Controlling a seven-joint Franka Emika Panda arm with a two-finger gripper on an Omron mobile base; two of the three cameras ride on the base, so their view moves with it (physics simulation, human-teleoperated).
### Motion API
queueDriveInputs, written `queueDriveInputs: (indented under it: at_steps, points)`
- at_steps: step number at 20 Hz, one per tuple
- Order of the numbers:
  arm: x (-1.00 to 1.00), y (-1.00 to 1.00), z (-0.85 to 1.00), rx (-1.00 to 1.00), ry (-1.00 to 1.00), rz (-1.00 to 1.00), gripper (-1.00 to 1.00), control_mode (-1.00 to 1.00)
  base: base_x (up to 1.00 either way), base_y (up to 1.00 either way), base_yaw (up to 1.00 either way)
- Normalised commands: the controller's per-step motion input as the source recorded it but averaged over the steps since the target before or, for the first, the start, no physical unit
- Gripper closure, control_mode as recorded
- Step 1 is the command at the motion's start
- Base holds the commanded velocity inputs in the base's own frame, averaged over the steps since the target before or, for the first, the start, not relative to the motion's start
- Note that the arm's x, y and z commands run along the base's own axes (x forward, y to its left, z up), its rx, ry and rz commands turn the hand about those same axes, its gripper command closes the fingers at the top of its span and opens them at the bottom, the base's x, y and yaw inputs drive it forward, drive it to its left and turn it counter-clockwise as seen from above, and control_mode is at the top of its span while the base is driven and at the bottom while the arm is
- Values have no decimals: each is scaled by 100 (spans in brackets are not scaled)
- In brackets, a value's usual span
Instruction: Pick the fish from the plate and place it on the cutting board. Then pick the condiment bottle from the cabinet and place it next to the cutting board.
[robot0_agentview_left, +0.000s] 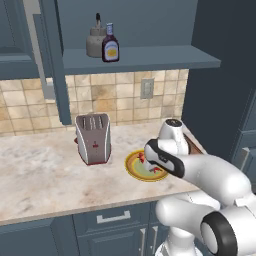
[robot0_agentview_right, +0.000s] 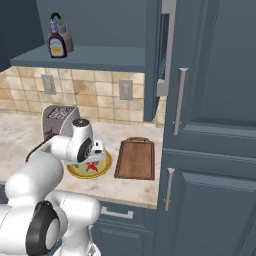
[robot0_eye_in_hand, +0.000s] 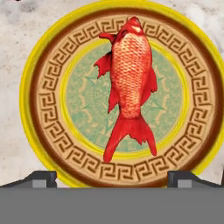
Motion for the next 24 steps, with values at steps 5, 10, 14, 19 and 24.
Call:
queueDriveInputs:
  at_steps: [5,10,14,19,24]
  points:
    - [21,0,-5,0,0,0,-100,-100,0,0,0]
    - [17,0,-7,0,0,0,-100,-100,0,0,0]
    - [7,7,-20,0,0,0,-100,-100,0,0,0]
    - [6,10,-25,0,0,0,-100,-100,0,0,0]
    - [17,5,-14,0,0,0,-100,-100,0,0,0]
